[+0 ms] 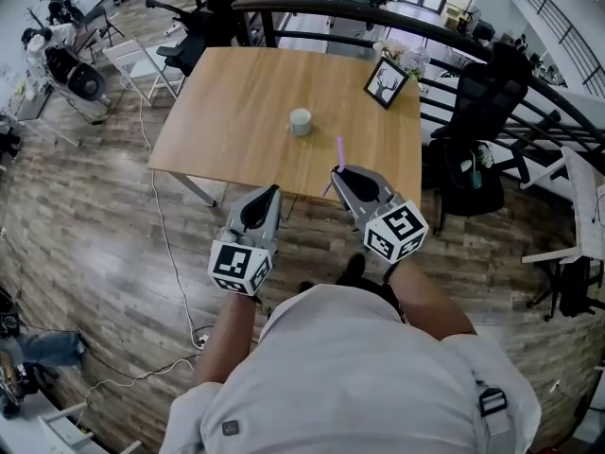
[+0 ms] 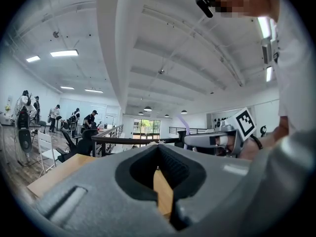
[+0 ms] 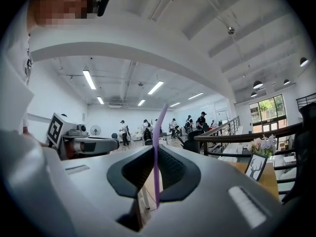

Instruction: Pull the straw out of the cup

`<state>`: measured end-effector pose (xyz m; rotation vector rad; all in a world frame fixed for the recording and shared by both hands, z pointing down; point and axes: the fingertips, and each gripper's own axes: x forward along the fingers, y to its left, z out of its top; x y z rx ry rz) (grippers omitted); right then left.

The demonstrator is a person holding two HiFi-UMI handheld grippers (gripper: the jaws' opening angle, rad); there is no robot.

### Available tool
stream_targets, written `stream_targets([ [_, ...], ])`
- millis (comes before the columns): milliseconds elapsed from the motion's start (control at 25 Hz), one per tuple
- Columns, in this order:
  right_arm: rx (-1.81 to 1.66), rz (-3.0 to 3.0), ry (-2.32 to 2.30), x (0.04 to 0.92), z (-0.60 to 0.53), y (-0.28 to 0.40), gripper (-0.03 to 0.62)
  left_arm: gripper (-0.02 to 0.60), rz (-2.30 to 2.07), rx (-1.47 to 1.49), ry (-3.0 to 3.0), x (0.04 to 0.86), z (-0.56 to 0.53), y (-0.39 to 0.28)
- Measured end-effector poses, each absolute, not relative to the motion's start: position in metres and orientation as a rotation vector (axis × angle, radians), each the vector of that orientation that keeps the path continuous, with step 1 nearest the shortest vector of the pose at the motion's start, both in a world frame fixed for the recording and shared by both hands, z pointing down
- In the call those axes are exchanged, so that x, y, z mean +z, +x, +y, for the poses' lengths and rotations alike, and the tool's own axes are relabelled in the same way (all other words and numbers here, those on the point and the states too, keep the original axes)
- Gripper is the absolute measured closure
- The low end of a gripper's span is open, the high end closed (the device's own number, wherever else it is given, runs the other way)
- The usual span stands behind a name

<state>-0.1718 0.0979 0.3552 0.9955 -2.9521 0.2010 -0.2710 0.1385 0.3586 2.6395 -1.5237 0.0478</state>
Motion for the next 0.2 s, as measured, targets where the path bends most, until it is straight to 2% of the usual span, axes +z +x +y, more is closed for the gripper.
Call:
stream_targets([
  [200,0.264,-2.946,0.989,0.348,0.026,-0.135,0.562,0.578,-1.520,0.081,2.627,0.345,0.067,-0.235],
])
